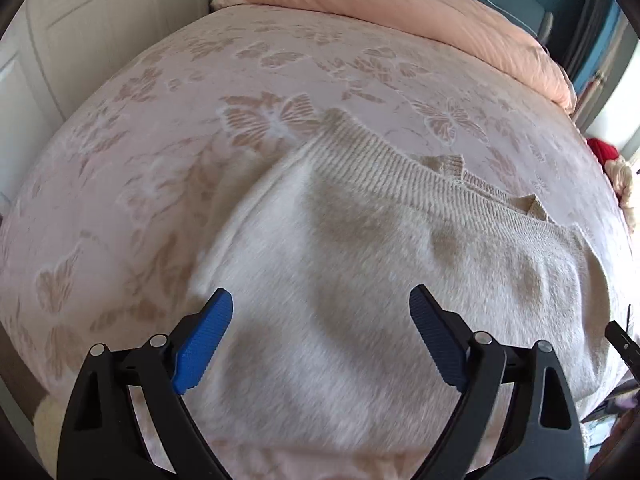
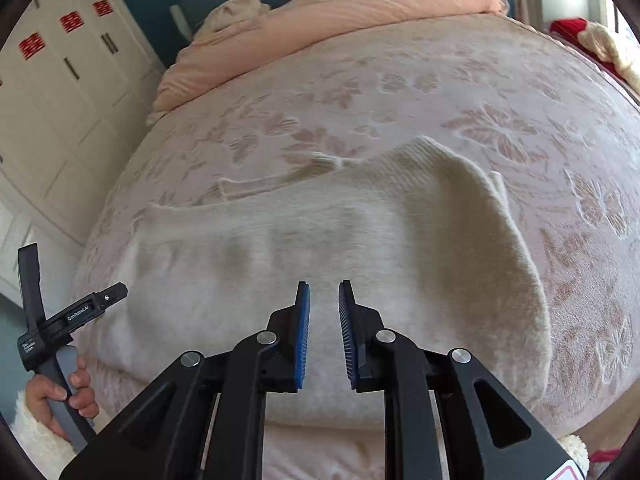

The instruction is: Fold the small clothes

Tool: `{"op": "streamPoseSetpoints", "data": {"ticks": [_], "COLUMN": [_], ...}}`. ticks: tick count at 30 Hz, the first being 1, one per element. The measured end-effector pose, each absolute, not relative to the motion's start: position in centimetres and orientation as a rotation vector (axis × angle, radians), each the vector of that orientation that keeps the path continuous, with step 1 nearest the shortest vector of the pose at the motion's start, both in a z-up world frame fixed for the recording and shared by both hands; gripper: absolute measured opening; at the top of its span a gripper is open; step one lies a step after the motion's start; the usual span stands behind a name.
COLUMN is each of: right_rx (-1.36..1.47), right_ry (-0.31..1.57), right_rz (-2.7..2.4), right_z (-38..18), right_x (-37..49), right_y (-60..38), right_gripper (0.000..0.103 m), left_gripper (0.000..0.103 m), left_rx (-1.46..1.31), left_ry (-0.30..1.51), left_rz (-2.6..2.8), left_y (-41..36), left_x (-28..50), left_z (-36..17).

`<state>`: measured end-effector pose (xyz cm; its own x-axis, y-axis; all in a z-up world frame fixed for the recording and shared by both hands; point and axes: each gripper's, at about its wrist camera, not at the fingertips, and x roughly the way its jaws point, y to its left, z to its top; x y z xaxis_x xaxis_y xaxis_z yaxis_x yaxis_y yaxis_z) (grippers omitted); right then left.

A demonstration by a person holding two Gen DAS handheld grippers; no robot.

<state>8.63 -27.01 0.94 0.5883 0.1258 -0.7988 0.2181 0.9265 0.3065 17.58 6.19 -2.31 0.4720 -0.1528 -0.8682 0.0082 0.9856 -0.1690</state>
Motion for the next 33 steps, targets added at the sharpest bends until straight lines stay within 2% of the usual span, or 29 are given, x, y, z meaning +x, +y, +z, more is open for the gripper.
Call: {"op": "streamPoseSetpoints", "data": {"ticks": [4,6,11,13,16,17,19,20,21,25,28,30,33], "right_rx": [0.365,0.361,0.273,0.232,0.330,0.345,0.357,0.364,0.374,0.423,0.417,0.411,0.438], "right_ry": [0.982,1.006,1.167,1.148,1.101,1.072,1.000,0.973,0.955,0.946,0.951,0.955,0.986], "right_rz": [0.046,0.068,0.055,0.033,0.062,0.035,-0.039,-0.083,-0.124,-0.305,-0.390,-0.408,-0.386], "right_z": [0.4,-0.4,-5.6,-4.9,-2.7,-1.8,0.0,0.6,1.0,0.6,0.0,-0.7,-2.5], "right_x": [10.8,12.3,16.1,16.2,15.9,15.6,14.8,14.2,13.8,13.1,14.5,15.8,17.8], "right_y": [-21.7,-19.5,-14.5,-13.7,-14.8,-15.7,-18.6,-20.5,-22.5,-31.4,-36.5,-38.7,-40.4], "right_gripper": [0.017,0.017,0.017,0.019,0.020,0.023,0.039,0.052,0.058,0.060,0.066,0.076,0.077], "left_gripper": [0.088,0.088,0.088,0.088,0.088,0.088,0.088,0.088,0.088,0.091,0.091,0.092,0.092], "left_rx": [-0.475,-0.550,-0.585,-0.577,-0.602,-0.610,-0.623,-0.618,-0.606,-0.540,-0.419,-0.355,-0.295], "left_ry": [1.115,1.127,1.138,1.132,1.107,1.104,1.067,1.051,1.040,1.029,1.026,1.049,1.107], "left_rz": [-0.039,-0.020,-0.033,-0.048,-0.073,-0.074,-0.094,-0.108,-0.124,-0.188,-0.194,-0.205,-0.198], "left_y": [12.4,13.8,15.0,15.1,15.3,15.5,15.9,15.8,15.7,13.8,11.1,9.0,6.6], "left_x": [13.3,12.1,11.0,11.1,11.3,11.4,12.0,12.6,13.6,19.4,24.8,28.0,31.7], "left_z": [-4.4,-5.2,-5.9,-5.7,-5.1,-4.9,-3.9,-3.2,-2.6,-1.1,-1.0,-1.7,-3.9]}}
